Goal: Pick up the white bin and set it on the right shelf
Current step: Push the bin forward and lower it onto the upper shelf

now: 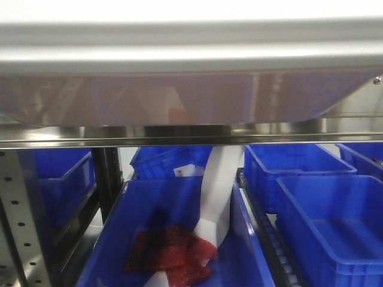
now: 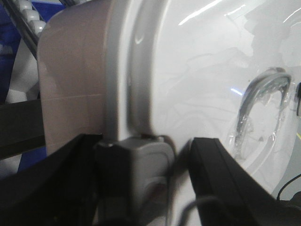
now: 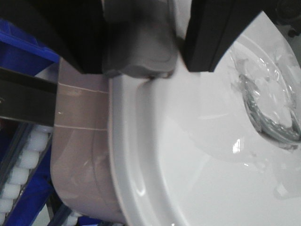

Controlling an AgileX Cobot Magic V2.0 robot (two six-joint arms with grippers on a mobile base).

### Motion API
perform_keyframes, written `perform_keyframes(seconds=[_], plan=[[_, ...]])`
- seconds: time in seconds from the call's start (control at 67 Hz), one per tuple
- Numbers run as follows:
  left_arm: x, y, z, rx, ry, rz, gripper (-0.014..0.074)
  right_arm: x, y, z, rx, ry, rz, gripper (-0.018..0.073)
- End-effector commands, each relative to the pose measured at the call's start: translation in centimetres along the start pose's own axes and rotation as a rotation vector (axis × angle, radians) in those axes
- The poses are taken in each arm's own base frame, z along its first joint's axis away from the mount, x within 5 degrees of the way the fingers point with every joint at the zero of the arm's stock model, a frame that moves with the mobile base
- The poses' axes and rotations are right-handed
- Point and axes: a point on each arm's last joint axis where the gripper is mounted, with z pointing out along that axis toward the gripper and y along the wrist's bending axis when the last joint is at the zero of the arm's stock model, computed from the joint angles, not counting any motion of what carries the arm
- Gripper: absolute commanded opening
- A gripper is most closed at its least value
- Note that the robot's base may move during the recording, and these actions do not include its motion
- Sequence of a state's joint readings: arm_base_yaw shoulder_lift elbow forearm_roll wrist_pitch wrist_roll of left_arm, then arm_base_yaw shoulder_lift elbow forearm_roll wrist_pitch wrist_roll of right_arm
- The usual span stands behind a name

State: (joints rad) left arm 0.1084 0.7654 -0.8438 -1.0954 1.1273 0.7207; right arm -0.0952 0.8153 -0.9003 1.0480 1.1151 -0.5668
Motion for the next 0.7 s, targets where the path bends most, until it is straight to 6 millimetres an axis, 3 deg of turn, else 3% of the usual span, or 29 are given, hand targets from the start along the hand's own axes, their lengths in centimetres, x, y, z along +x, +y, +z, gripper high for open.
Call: perform_keyframes(seconds=[0.0, 0.269, 0.687], plan=[[-1.1, -2.6, -0.6, 0.225, -0.078, -0.038, 0.025, -1.4, 3.5, -1.0, -0.304, -0.104, 0.088, 0.0387], [-2.9, -2.2, -0.7, 0.204, -0.258, -0.116, 0.0251, -3.1, 2.3, 0.1, -0.343, -0.174, 0.201, 0.0387], [-5.7, 2.3, 2.6, 0.298, -0.362, -0.292, 0.0251, -8.3, -0.6, 2.9, -0.372, -0.211, 0.313, 0.0387]])
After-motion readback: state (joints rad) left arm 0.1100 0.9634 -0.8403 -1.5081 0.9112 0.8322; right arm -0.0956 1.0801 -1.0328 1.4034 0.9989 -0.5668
